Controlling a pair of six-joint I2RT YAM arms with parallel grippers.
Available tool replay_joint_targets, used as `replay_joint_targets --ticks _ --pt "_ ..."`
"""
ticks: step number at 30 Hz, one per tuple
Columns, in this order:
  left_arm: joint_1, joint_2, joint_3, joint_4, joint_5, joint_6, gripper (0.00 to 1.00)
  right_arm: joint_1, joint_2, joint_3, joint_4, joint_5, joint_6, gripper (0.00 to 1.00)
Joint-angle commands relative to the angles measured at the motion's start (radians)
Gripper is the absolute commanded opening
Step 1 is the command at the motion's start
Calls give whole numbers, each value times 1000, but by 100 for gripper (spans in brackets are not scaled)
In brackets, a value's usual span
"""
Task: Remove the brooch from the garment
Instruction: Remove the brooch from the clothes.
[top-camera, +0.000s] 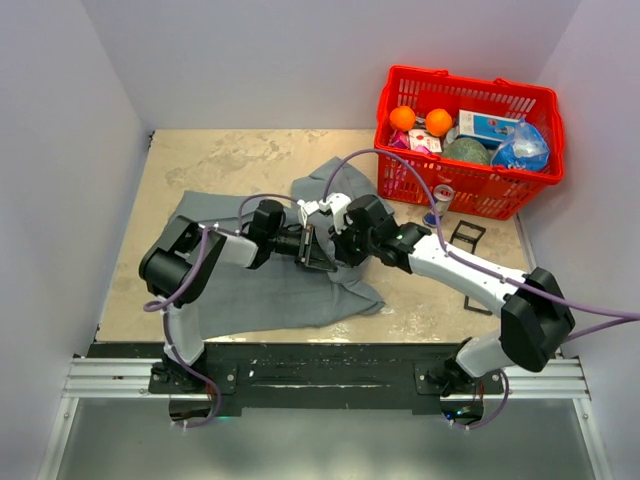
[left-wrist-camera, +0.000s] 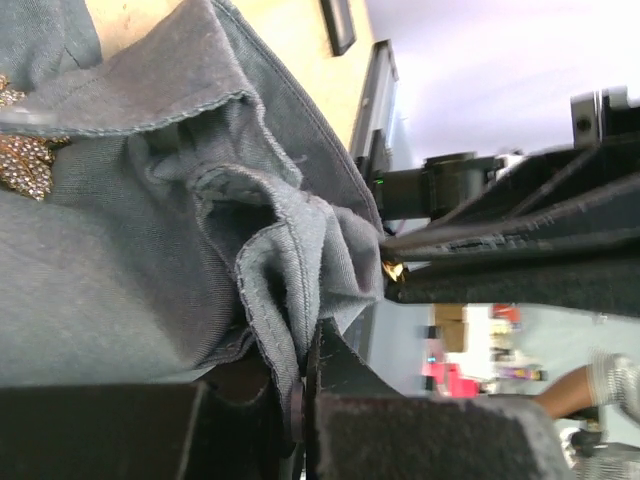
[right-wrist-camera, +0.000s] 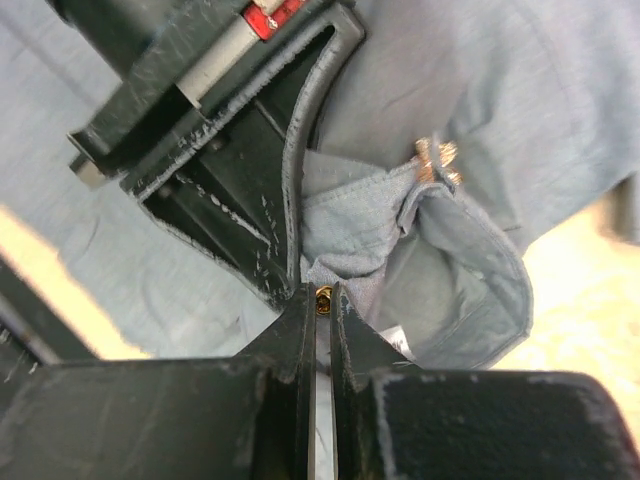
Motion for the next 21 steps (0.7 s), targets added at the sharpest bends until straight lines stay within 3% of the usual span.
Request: replay_joint_targets --ticks 1,5,21 --pt "1 -54 0 -253 -98 235 0 -85 -18 91 -94 -312 -57 0" --pt "0 -76 10 -358 -164 352 0 -148 -9 113 -184 -511 -132 0" --pt "0 -94 -11 -440 -203 450 0 -299 103 208 -392 -813 -255 0"
